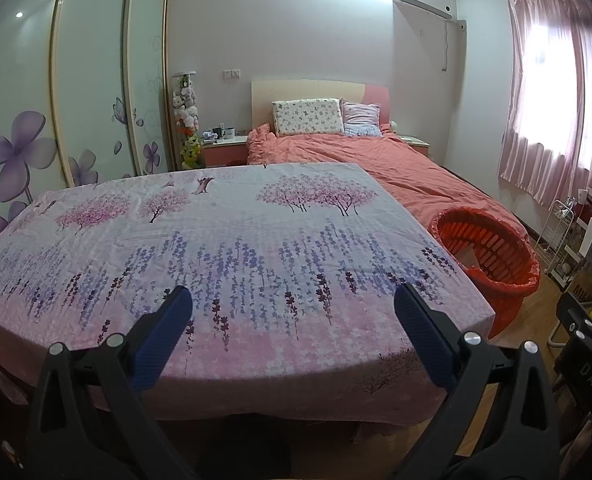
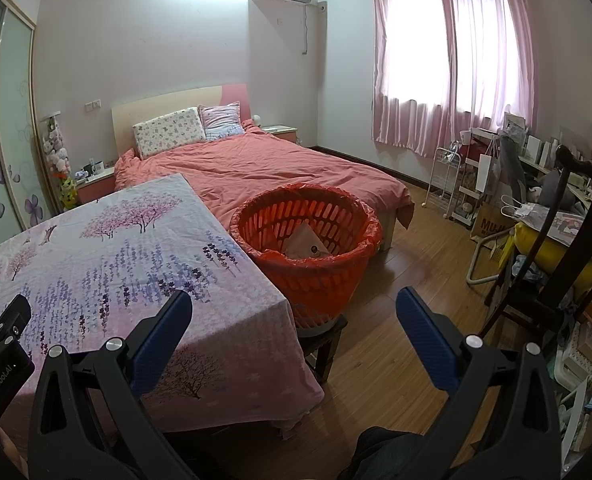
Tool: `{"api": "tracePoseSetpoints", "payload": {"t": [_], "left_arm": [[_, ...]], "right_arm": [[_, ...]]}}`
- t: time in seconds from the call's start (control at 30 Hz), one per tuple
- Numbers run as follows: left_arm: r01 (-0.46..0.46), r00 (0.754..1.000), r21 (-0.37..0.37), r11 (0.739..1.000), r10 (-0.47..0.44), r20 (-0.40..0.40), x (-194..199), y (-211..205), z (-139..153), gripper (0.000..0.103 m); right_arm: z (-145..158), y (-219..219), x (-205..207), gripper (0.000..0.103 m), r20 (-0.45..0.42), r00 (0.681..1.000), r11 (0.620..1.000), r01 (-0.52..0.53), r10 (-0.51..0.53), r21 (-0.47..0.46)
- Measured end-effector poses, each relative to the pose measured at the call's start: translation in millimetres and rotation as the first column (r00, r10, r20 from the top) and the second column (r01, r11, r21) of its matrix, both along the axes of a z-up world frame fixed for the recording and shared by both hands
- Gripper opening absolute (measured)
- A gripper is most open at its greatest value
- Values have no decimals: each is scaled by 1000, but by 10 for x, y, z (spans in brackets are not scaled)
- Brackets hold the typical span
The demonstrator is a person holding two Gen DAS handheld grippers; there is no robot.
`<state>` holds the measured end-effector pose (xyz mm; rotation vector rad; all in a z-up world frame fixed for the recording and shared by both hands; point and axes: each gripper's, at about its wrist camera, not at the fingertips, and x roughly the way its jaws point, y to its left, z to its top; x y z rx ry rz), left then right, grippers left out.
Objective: Collect trash
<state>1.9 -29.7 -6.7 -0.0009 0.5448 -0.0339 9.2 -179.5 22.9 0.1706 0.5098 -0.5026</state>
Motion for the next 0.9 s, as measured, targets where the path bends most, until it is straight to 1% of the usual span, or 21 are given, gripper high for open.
{"api": "tracePoseSetpoints", "payload": {"t": [0.9], "left_arm": [[1, 1000, -3, 1000, -1, -13, 18, 12, -38, 99]], "right_arm": [[-8, 7, -11, 101, 1, 1000, 1000, 2, -2, 2]]}}
